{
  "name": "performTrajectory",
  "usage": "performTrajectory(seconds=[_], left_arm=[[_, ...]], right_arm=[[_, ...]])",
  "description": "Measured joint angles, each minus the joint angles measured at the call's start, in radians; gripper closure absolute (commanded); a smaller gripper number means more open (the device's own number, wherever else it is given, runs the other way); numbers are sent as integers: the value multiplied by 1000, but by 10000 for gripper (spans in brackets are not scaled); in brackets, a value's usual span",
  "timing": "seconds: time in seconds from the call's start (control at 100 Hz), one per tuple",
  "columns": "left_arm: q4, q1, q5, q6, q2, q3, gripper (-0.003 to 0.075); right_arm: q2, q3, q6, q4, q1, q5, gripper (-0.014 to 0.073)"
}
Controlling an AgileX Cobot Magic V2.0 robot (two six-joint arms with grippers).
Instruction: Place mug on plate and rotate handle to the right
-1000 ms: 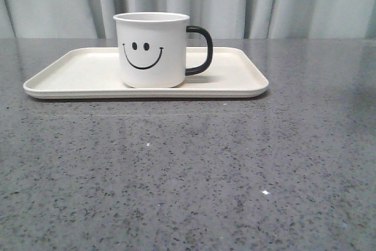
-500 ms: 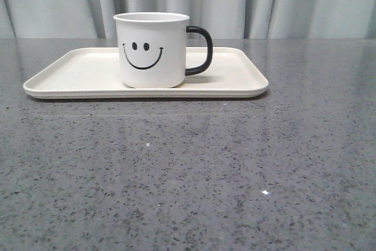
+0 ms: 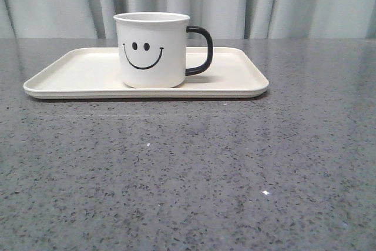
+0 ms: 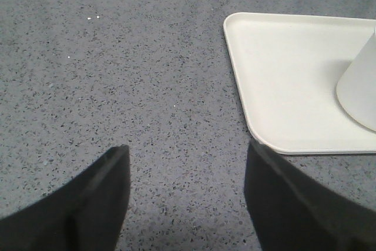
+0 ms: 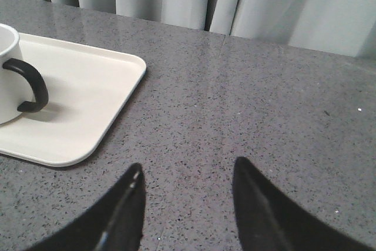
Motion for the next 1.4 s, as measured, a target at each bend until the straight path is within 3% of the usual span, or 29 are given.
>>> performTrajectory(seconds=[0.25, 1.24, 1.4], left_arm=[[0, 0, 0, 0, 0, 0, 743], [2, 0, -2, 0, -1, 5, 740], [27, 0, -76, 0, -57, 61, 740]], right_arm=[[0, 0, 2, 2, 0, 0, 665], [0, 0, 5, 4, 0, 0, 659], [0, 0, 5, 4, 0, 0, 659]])
